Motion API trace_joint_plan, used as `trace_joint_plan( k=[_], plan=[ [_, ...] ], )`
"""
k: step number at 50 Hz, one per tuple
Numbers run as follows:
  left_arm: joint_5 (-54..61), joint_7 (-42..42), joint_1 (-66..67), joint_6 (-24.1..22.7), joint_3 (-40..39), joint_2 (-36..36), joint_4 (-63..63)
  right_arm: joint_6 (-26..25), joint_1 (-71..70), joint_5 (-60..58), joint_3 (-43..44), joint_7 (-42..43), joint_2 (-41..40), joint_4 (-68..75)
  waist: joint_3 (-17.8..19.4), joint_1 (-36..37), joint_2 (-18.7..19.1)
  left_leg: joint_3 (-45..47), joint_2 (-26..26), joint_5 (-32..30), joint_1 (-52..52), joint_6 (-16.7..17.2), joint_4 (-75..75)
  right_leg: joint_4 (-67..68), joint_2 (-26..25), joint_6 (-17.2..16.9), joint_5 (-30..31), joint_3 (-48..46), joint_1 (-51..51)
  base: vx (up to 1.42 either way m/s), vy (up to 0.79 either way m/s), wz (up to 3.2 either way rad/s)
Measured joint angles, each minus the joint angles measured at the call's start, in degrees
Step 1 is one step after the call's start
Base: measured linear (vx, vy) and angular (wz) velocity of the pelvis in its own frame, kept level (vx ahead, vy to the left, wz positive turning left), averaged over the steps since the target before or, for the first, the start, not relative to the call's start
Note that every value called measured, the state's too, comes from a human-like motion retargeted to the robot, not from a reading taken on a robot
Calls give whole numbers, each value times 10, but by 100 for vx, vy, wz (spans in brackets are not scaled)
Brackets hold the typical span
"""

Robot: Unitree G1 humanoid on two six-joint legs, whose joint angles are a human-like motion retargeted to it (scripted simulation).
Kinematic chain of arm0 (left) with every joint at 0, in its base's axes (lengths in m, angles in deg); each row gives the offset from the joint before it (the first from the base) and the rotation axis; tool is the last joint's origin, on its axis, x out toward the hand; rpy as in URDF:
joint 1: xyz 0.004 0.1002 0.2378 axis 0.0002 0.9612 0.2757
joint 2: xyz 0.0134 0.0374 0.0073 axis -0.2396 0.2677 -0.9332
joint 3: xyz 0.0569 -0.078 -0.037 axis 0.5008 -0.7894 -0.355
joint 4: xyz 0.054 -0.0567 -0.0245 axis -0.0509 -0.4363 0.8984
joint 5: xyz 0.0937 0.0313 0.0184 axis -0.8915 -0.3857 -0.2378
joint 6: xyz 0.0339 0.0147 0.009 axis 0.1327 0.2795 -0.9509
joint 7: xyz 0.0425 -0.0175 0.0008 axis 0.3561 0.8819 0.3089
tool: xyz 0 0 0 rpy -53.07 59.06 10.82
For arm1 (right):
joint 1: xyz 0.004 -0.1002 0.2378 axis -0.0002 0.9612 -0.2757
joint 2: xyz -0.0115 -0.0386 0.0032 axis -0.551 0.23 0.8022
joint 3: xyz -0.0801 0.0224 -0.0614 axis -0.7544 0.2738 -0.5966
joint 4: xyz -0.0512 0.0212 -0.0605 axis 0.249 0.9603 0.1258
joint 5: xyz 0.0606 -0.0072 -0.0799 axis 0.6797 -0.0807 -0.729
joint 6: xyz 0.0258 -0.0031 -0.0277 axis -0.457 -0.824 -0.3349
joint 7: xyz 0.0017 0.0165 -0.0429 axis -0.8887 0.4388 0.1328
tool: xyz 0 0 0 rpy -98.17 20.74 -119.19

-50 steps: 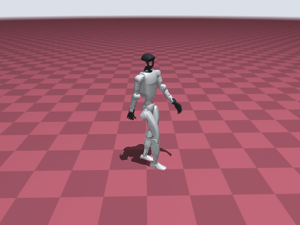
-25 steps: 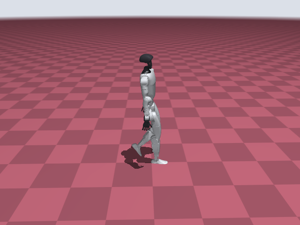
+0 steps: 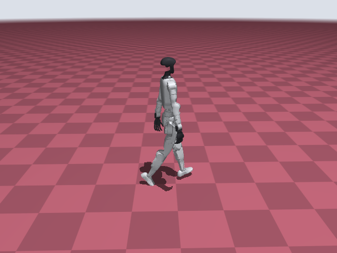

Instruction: Walk run

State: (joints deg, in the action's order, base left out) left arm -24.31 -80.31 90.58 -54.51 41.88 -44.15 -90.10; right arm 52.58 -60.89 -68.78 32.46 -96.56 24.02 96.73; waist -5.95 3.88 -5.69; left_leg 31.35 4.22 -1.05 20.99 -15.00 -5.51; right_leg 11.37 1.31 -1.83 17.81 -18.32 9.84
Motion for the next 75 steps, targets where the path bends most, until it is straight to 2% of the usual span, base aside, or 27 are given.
trace_joint_plan(
  k=[3, 5, 7, 10, 14, 21, 25, 27, 30, 32, 35, 37, 39, 42, 45, 48, 50, 52, 55, 60, 62, 65, 67, 69, 70, 72, 75],
  plan=[
    [26, 32, -43, 2, 11, -28, -9, -17, 43, 9, -5, -12, -18, 38, 3, -31, 39, -53, -14, 35, -35, 0, -20, 150, -23, 49, 113, 14, -50, 104, 23, 88],
    [34, 43, -76, 1, 21, -42, -1, -21, 59, 9, -1, -29, -21, 61, 16, -40, 44, -49, -6, 50, -74, 0, -17, 276, -5, 79, 122, 3, -88, 74, 9, 81],
    [38, 51, -120, -1, 33, -54, 26, -28, 83, -3, 10, -49, -33, 64, 9, -48, 81, -79, -24, 54, -88, 0, -1, 286, -71, 46, 93, 55, -141, 70, 16, 93],
    [34, 44, -176, -15, 48, -66, 77, -22, 118, -6, 28, -37, -52, 62, 10, -85, 99, -126, -11, 66, -114, 3, 6, 325, -95, 26, 1, 97, -221, 66, 9, 160],
    [39, 34, -233, -42, 78, -80, 153, -8, 162, 26, 38, -3, -71, 64, 12, -127, 108, -181, 12, 85, -159, 5, 19, 247, -62, 14, -87, 109, -290, 76, 1, 153],
    [46, 19, -286, -72, 116, -109, 232, -61, 191, 46, 55, -41, -79, 64, 35, -180, 80, -267, 70, 131, -257, 15, 14, -23, 20, -27, -120, 142, -350, 76, -8, 105],
    [35, 18, -277, -77, 127, -111, 228, -60, 185, 37, 54, -38, -72, 64, 46, -183, 75, -297, 78, 153, -315, 31, 4, -117, 31, -107, -145, 159, -363, 96, -19, 46],
    [23, 18, -262, -74, 130, -105, 208, -63, 178, 36, 53, -28, -66, 64, 39, -189, 77, -313, 78, 146, -331, 42, -11, -103, 28, -97, -137, 156, -361, 93, -19, 61],
    [-4, 16, -223, -61, 129, -91, 163, -71, 167, 41, 56, -12, -57, 64, 14, -207, 82, -339, 72, 94, -338, 77, -44, -62, 37, -58, -91, 91, -352, 96, -24, 102],
    [-30, 17, -186, -44, 126, -78, 128, -73, 159, 55, 55, -8, -53, 64, -5, -223, 94, -354, 55, 6, -324, 113, -98, -37, 11, -40, -89, 176, -344, 114, -36, 111],
    [-68, 33, -121, -6, 121, -50, 84, -70, 140, 89, 48, -24, -44, 64, -16, -199, 89, -333, 49, -163, -277, 179, -234, -1, 5, 9, -134, 181, -314, 111, -30, 31],
    [-78, 30, -87, 6, 111, -44, 55, -66, 113, 104, 38, -35, -38, 63, -17, -196, 69, -281, 35, -225, -227, 196, -350, -12, 33, 22, -147, 136, -279, 78, -21, 55],
    [-88, -1, -57, 12, 104, -43, 38, -61, 82, 116, 30, -37, -31, 53, -22, -191, 54, -231, 6, -238, -181, 174, -422, -17, 41, 30, -165, 127, -253, 80, -19, 82],
    [-109, -35, -13, 25, 91, -35, 37, -50, 36, 122, 20, -28, -19, 24, -15, -170, 43, -191, -18, -147, -110, 131, -477, -34, 33, 37, -177, 130, -214, 75, -14, 50],
    [-123, -19, 23, 19, 60, -27, 34, -30, 1, 117, 7, -21, -4, -19, 2, -109, 21, -172, 2, -83, -40, 132, -456, -55, 33, 43, -180, 120, -177, 72, -7, -41],
    [-101, 1, 41, 15, 42, -32, 16, -6, -27, 116, -5, -20, 20, -55, 13, -72, 22, -142, -18, -25, 14, 105, -365, -70, 16, 47, -193, 88, -148, 57, -5, 18],
    [-80, 8, 49, 21, 28, -34, 3, 4, -44, 113, -7, -16, 37, -70, 20, -55, 26, -112, -27, -13, 35, 78, -269, -79, 1, 48, -206, 68, -124, 70, -2, 51],
    [-53, 8, 50, 28, 14, -35, -14, 8, -58, 109, -7, -11, 53, -78, 29, -49, 34, -69, -37, -5, 41, 73, -160, -87, -19, 48, -222, 56, -95, 67, -1, 72],
    [-16, -3, 46, 34, -4, -37, -37, 7, -74, 103, -5, -3, 68, -81, 35, -58, 39, -29, -4, 37, 47, 65, -20, -101, -38, 46, -238, 7, -53, 80, 1, 102],
    [-3, -25, 39, 35, -31, -23, -38, 3, -69, 102, -2, 5, 55, -69, 26, -36, 8, 71, 5, 34, 7, 3, 25, -71, -22, 25, -199, 0, -16, 87, 6, 7],
    [0, -36, 35, 22, -41, -17, -31, 6, -54, 91, 3, -3, 37, -62, 17, -14, -2, 123, -10, 7, -16, 0, 17, -46, -8, 11, -131, -2, -1, 109, 3, -78],
    [34, -37, 10, 12, -35, -24, -26, 6, -11, 66, 4, -22, 5, -60, -5, -10, 1, 8, -25, 57, -14, 0, -33, 19, -6, 18, 38, -9, -6, 117, 14, 12],
    [54, -15, -19, 7, -24, -27, -11, 16, 24, 55, -7, -28, -10, -51, -1, -19, 27, -12, -42, 82, -36, 0, -58, 129, -21, 51, 115, 7, -41, 88, 33, 119],
    [63, 15, -53, -3, 0, -28, 21, 26, 54, 34, -11, -34, -16, -32, 8, -29, 43, -10, -37, 102, -83, 0, -57, 259, -9, 83, 122, -19, -77, 85, 26, 163],
    [65, 30, -70, -9, 14, -28, 42, 27, 67, 20, -12, -37, -20, -22, 6, -31, 60, -26, -44, 104, -97, 0, -48, 271, -32, 81, 122, -13, -92, 79, 27, 161],
    [57, 42, -108, -26, 42, -28, 88, 5, 94, -14, -10, -37, -31, -6, 2, -36, 83, -68, -43, 105, -111, 0, -37, 295, -75, 58, 58, 28, -141, 68, 22, 179],
    [39, 27, -167, -54, 86, -36, 145, -25, 132, -47, -1, -14, -51, 24, 0, -71, 102, -134, -25, 104, -142, 0, -21, 311, -85, 42, -27, 61, -209, 70, 18, 265]
  ],
)
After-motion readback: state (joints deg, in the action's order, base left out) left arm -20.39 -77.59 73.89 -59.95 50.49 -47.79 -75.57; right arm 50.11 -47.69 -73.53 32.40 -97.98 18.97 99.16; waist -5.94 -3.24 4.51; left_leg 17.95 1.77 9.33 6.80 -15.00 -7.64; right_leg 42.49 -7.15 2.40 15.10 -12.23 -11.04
